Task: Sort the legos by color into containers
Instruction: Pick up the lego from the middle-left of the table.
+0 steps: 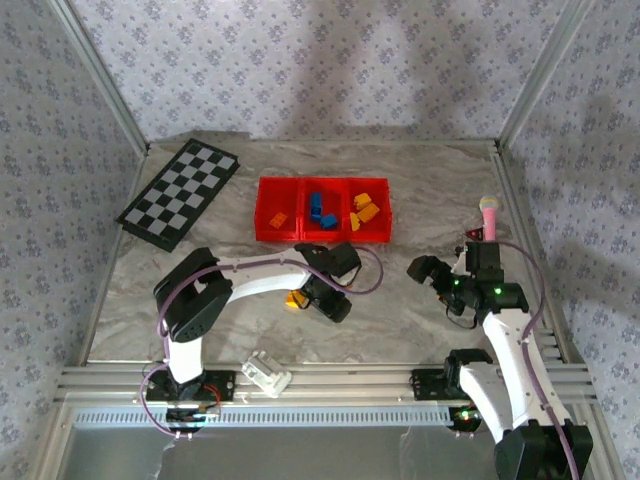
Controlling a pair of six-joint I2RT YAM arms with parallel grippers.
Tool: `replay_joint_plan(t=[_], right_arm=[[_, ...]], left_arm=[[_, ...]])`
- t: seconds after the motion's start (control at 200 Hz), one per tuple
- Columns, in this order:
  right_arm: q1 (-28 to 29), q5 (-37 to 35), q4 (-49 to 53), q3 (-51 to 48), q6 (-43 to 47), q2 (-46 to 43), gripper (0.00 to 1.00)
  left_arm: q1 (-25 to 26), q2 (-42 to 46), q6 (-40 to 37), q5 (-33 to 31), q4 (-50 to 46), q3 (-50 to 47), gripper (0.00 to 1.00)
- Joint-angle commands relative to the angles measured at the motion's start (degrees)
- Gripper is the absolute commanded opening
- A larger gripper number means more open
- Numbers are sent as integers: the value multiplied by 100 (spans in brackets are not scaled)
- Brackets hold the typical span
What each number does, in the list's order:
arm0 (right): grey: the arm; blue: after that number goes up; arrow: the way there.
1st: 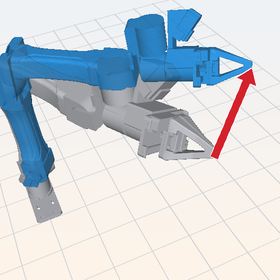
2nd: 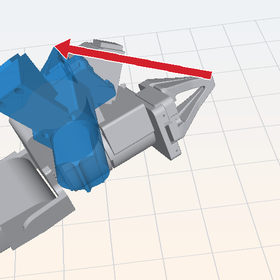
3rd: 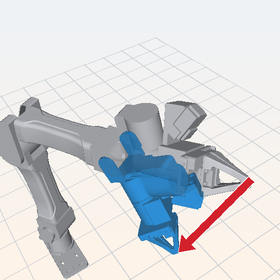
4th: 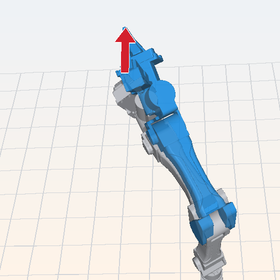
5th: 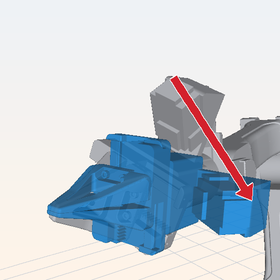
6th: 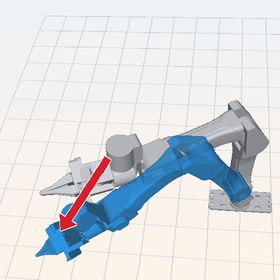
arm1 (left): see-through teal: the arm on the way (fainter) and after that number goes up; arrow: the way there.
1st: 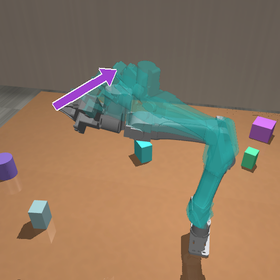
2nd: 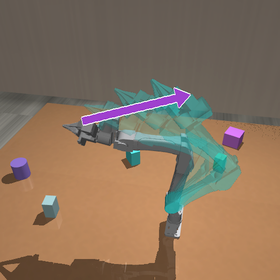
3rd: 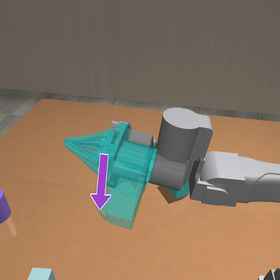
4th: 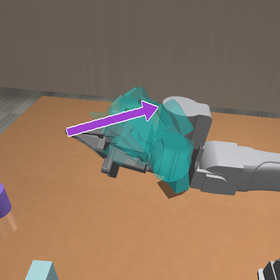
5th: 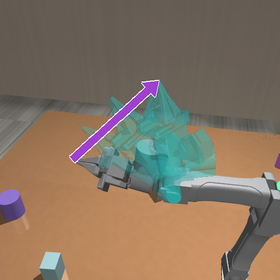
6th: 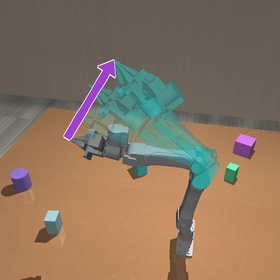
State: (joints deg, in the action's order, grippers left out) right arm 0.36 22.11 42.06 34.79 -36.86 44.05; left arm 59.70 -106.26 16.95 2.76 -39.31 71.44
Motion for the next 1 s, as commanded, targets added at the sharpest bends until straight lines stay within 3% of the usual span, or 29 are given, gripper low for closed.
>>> replay_joint_plan(t=[0.0,0.21,0.535,0.825,0.999], right_arm=[[8,-40,113,-31,35,-4,100],[8,-57,102,-33,30,6,100],[8,-154,129,-24,4,72,100],[15,-150,131,-33,35,126,100],[14,-260,144,-56,38,39,100]], left_arm=[[41,-41,-30,14,-73,84,67],[42,-135,10,-19,-156,97,61],[41,-150,47,20,-325,182,30],[-34,87,-57,-2,-693,442,27],[-505,358,-122,390,-641,508,27]])
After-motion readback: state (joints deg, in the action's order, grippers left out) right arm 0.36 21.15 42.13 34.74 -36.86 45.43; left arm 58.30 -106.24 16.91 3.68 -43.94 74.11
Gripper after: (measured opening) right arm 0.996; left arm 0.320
